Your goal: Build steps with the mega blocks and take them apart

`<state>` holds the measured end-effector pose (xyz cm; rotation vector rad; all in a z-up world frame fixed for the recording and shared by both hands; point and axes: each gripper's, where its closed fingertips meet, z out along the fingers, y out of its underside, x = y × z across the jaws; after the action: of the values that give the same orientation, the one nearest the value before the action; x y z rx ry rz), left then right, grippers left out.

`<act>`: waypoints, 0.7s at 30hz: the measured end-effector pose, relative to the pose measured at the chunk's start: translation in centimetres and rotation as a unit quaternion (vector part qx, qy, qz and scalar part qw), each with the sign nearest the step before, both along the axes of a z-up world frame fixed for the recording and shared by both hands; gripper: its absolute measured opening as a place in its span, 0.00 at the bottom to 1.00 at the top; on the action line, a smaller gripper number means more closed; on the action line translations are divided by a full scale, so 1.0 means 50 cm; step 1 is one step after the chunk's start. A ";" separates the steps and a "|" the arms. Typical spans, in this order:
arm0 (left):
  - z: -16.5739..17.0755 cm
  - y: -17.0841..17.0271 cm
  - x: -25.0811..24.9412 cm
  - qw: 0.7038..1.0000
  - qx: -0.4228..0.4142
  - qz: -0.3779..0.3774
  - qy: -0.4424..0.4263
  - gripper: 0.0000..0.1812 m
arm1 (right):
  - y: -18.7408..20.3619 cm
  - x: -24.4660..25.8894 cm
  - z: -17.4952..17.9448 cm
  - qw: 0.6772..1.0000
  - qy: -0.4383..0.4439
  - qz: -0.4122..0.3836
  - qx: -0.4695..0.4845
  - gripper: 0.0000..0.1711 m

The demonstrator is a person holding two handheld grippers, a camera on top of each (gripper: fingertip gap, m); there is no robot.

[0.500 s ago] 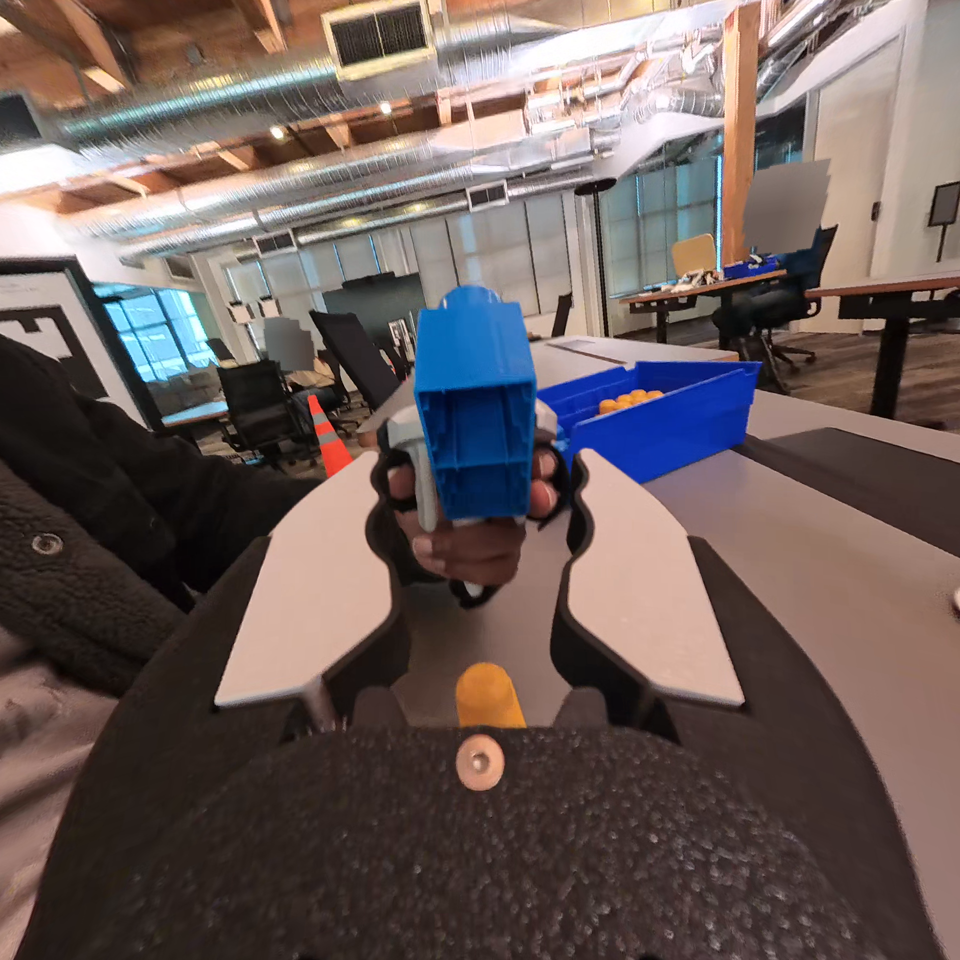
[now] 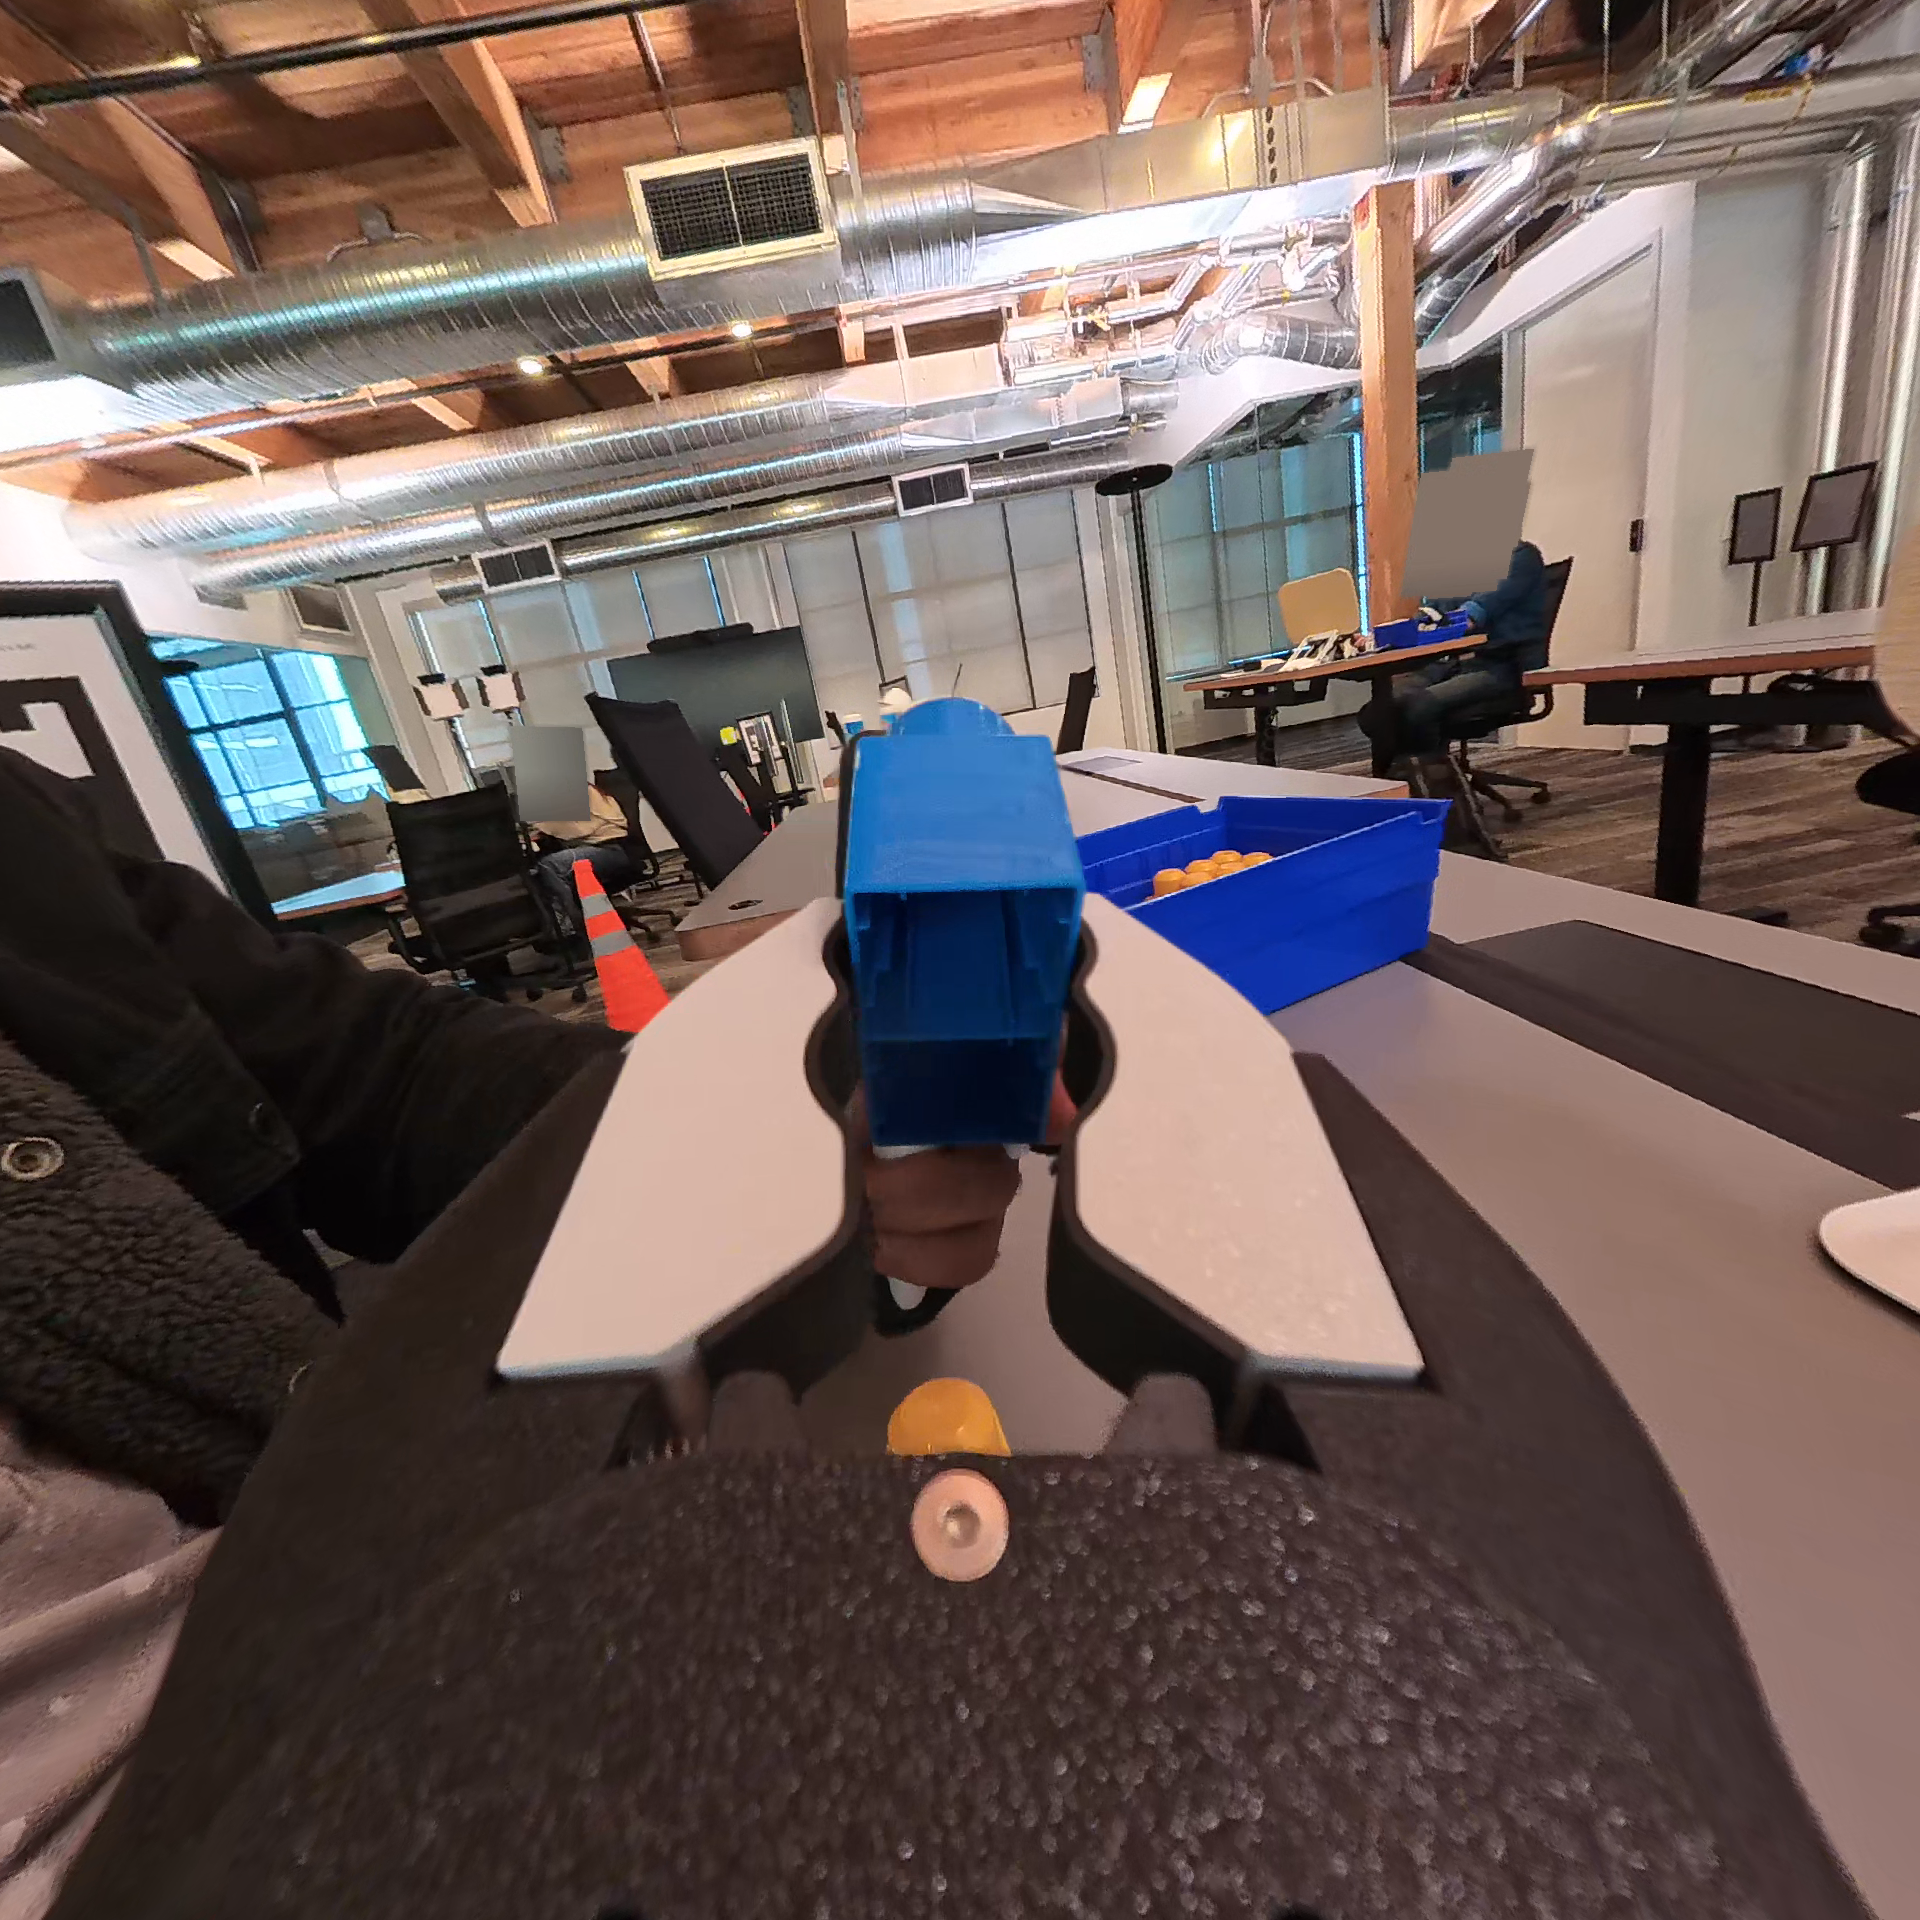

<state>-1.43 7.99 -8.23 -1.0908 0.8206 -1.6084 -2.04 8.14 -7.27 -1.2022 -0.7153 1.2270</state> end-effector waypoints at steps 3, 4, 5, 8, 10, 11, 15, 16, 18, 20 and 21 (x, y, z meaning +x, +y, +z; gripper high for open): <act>-0.003 -0.001 0.001 1.000 -0.005 -0.006 0.006 0.20 | 0.001 0.002 -0.002 1.000 -0.006 -0.002 0.000 0.21; -0.007 -0.001 0.003 1.000 -0.010 -0.013 0.015 0.20 | 0.001 0.003 -0.003 1.000 -0.008 0.000 -0.002 0.21; -0.011 -0.003 0.005 0.999 -0.015 -0.024 0.028 0.20 | 0.002 0.006 -0.003 1.000 -0.010 0.002 -0.004 0.21; -0.036 0.005 0.004 0.994 0.003 -0.023 0.106 0.22 | 0.007 0.031 0.005 1.000 -0.008 0.004 -0.010 0.21; -0.065 0.024 -0.003 0.981 0.040 0.009 0.190 0.22 | 0.015 0.057 0.008 1.000 -0.015 -0.003 -0.009 0.21; -0.086 0.032 -0.008 0.968 0.064 0.022 0.241 0.21 | 0.022 0.072 0.008 1.000 -0.016 -0.009 -0.010 0.21; -0.161 0.024 -0.026 0.912 0.106 0.012 0.396 0.23 | 0.053 0.123 -0.004 0.999 -0.022 -0.040 -0.021 0.21; -0.177 0.019 -0.027 0.901 0.103 0.008 0.422 0.23 | 0.061 0.134 -0.009 0.998 -0.024 -0.048 -0.025 0.21; -0.210 0.005 -0.030 0.875 0.107 -0.007 0.473 0.24 | 0.076 0.150 -0.022 0.997 -0.030 -0.059 -0.035 0.21; -0.233 -0.008 -0.032 0.850 0.121 -0.014 0.513 0.24 | 0.087 0.160 -0.033 0.996 -0.036 -0.069 -0.042 0.21; -0.241 -0.018 -0.032 0.840 0.124 -0.023 0.528 0.24 | 0.090 0.163 -0.036 0.996 -0.038 -0.071 -0.044 0.21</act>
<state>-3.04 7.09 -20.29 -1.7706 1.7112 -0.7767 6.09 12.63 -9.08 -1.3565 -0.6251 1.1084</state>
